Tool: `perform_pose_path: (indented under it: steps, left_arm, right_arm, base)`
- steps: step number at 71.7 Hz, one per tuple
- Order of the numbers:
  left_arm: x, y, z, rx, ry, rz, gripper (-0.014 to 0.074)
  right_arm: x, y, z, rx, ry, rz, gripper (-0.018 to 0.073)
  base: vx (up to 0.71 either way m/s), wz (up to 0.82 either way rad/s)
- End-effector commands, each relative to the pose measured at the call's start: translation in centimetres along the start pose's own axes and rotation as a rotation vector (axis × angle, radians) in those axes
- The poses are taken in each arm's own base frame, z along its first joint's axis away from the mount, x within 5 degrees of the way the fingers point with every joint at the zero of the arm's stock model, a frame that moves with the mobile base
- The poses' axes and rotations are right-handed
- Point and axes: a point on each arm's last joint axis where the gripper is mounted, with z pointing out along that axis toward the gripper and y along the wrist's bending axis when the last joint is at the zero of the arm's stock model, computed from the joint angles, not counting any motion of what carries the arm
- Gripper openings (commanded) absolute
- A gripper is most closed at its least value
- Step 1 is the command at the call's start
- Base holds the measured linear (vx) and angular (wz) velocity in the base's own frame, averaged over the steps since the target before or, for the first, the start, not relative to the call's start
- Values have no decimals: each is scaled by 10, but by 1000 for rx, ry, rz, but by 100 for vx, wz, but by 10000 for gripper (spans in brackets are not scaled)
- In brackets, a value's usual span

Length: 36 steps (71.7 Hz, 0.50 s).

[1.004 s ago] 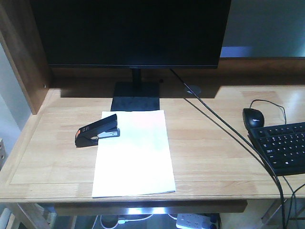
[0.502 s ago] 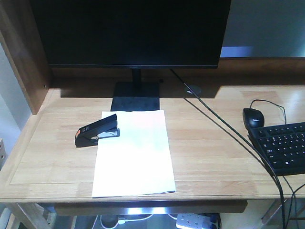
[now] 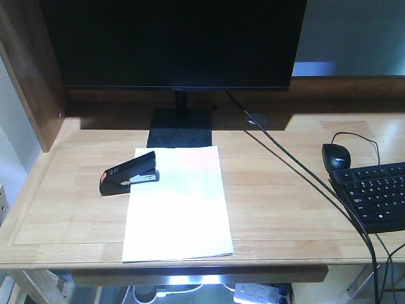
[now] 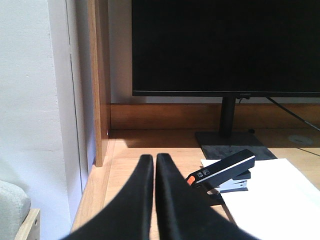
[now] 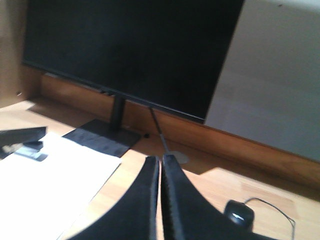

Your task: Grab stapler and paper to desk for stapling

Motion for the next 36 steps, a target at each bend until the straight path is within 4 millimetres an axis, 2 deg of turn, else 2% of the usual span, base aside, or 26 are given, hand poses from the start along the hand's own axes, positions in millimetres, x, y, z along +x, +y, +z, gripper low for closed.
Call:
perform_pose_path:
  steps: [1,7,11,24,36]
  left_arm:
    - [-3,0,-1,4,-73,-10,-6]
    - [-3,0,-1,4,-73,-10,-6]
    - [-3,0,-1,4,-73,-10,-6]
    - [-3,0,-1,4,-73,-10,-6]
    - [-3,0,-1,4,-73,-10,-6]
  right_arm:
    - [-10,-10,0,130,-75,69,-10]
    - [0,-17,-1,243,-61,172,-10]
    - [8,-16,-4,271,-70,180,-10]
    - [36,-7,-13,273,-97,139,-10]
    - [49,-4,-15,273,-99,142,-10]
  base:
    - [0,0]
    - [0,0]
    - [0,0]
    - [0,0]
    - [0,0]
